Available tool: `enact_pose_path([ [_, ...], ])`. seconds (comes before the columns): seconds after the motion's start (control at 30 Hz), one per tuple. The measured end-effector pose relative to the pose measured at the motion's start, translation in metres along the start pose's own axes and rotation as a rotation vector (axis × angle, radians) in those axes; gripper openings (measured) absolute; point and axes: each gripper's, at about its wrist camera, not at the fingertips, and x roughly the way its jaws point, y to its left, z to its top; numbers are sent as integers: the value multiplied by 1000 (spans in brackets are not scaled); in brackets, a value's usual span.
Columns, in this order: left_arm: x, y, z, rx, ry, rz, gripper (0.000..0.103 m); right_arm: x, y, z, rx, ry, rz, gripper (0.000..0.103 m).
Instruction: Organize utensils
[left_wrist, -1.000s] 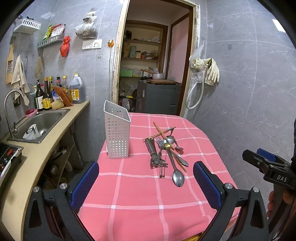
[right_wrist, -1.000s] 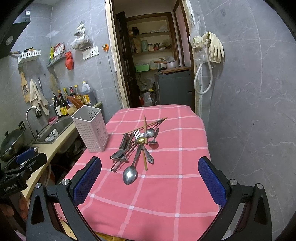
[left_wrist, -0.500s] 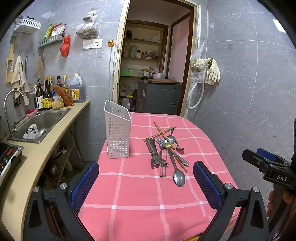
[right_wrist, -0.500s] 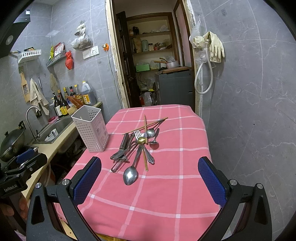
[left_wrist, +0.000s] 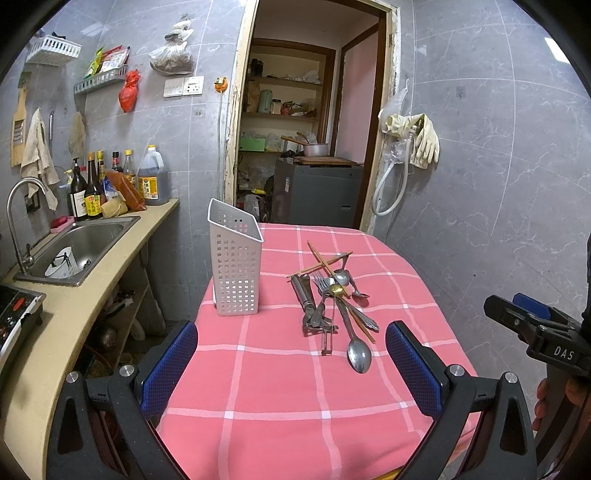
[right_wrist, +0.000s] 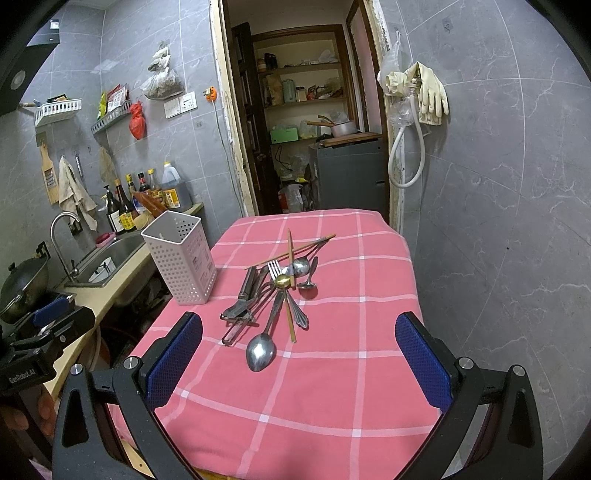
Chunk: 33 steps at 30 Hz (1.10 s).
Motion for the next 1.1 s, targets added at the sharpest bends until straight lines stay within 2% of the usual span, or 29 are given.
enact_pose_path([
  [0.7, 4, 1, -2, 4, 4, -4, 102, 9, 5, 0, 5, -2, -7, 102],
  [0.73, 6, 2, -2, 7, 5, -9, 102, 24, 9, 2, 5, -5, -8, 102],
  [0.83, 9, 4, -1, 17, 3, -19, 102, 26, 13, 9, 2, -23, -19, 102],
  [1.1, 30, 3, 36, 47, -29, -64, 102, 24, 16, 39, 10, -79, -56, 102],
])
